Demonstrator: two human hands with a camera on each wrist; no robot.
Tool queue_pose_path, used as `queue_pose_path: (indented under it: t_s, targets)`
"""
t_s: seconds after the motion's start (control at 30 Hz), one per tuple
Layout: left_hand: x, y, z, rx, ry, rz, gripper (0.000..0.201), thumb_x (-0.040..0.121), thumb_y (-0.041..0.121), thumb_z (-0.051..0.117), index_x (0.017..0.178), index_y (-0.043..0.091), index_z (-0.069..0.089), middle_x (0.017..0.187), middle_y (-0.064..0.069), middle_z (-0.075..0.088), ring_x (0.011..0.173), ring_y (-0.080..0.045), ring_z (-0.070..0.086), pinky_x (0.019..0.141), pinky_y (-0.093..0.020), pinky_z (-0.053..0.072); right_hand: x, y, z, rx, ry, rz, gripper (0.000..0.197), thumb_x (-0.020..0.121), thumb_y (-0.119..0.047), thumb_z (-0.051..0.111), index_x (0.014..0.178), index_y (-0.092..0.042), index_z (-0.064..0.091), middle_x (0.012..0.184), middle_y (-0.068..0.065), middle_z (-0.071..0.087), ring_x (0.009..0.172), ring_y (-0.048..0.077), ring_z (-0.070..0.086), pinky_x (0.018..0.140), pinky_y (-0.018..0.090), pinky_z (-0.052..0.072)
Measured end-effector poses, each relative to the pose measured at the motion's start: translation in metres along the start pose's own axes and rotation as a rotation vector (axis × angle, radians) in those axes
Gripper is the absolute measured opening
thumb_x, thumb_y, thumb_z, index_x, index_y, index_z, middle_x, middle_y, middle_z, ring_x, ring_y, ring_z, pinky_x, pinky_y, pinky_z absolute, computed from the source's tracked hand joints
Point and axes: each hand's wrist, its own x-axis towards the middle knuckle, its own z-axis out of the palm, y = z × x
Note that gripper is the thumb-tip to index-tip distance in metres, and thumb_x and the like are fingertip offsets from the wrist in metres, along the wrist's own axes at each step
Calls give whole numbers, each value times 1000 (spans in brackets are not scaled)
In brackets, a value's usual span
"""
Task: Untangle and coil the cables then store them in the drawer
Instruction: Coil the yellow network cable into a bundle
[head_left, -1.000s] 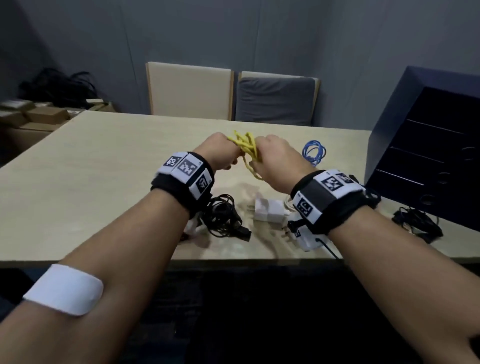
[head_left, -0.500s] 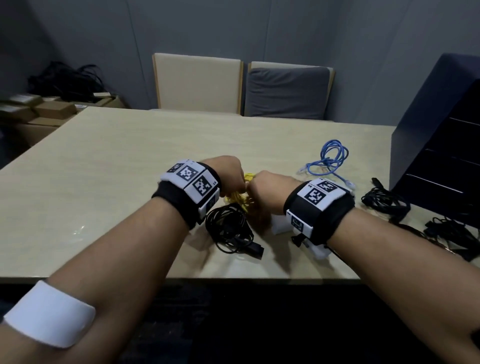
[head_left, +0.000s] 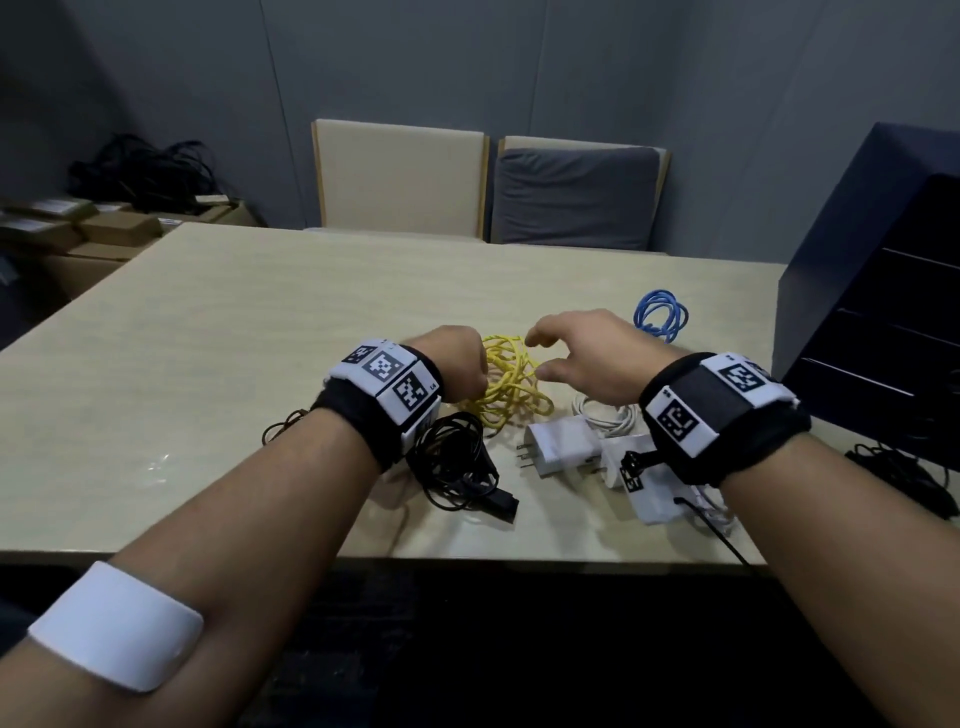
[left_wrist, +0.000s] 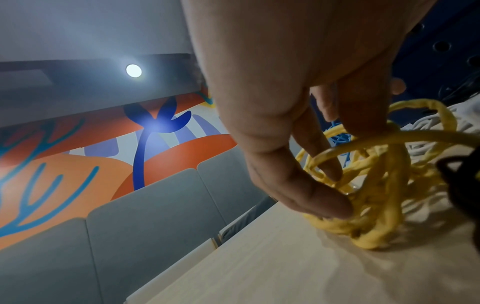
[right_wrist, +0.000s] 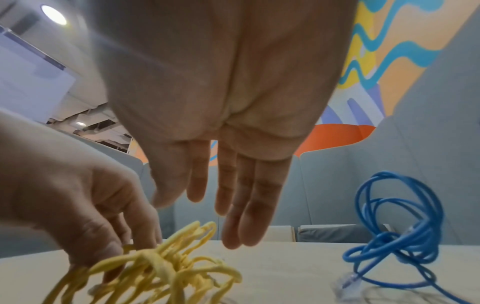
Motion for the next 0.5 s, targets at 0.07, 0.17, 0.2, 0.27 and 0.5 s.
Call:
queue_pose_path:
  t_s: [0.07,0.17,0.2,0.27,0.5]
  targets:
    - [0,0,-3,-18,24,5,27,92,23,58,114,13,70,114,-8,66,104,-26,59,86,-33,47,-5,5,-4,24,1,19,37,95,-32,61,131,-23,56,130,-1,59,114,18,54,91,28,43]
    - [-1,-1,-5,-37,46,6,30,92,27,60,119,17,68,121,-5,63,108,-24,57,88,-32,47,-9,7,-5,38,2,29,33,96,-32,60,128,-24,58,124,-2,61,100,15,54,83,26,42]
    - [-1,0,-6,-36,45,3,30,92,28,60,119,18,67,123,-5,63,108,-24,56,89,-32,47,-10,7,-5,36,-2,30,33,96,-33,60,127,-24,59,123,-2,61,99,14,53,82,26,42]
    - [-3,2,-5,-26,27,6,34,92,31,60,124,19,65,128,-4,60,113,-23,55,92,-32,46,-11,8,-4,34,-11,30,33,95,-34,60,127,-25,59,122,-3,61,99,14,54,81,26,42]
    - [1,9,8,200,-115,2,62,84,46,68,138,23,49,138,-7,45,122,-27,50,89,-36,44,-14,10,1,58,-14,19,33,94,-36,61,125,-24,61,118,-4,63,103,15,56,85,28,44]
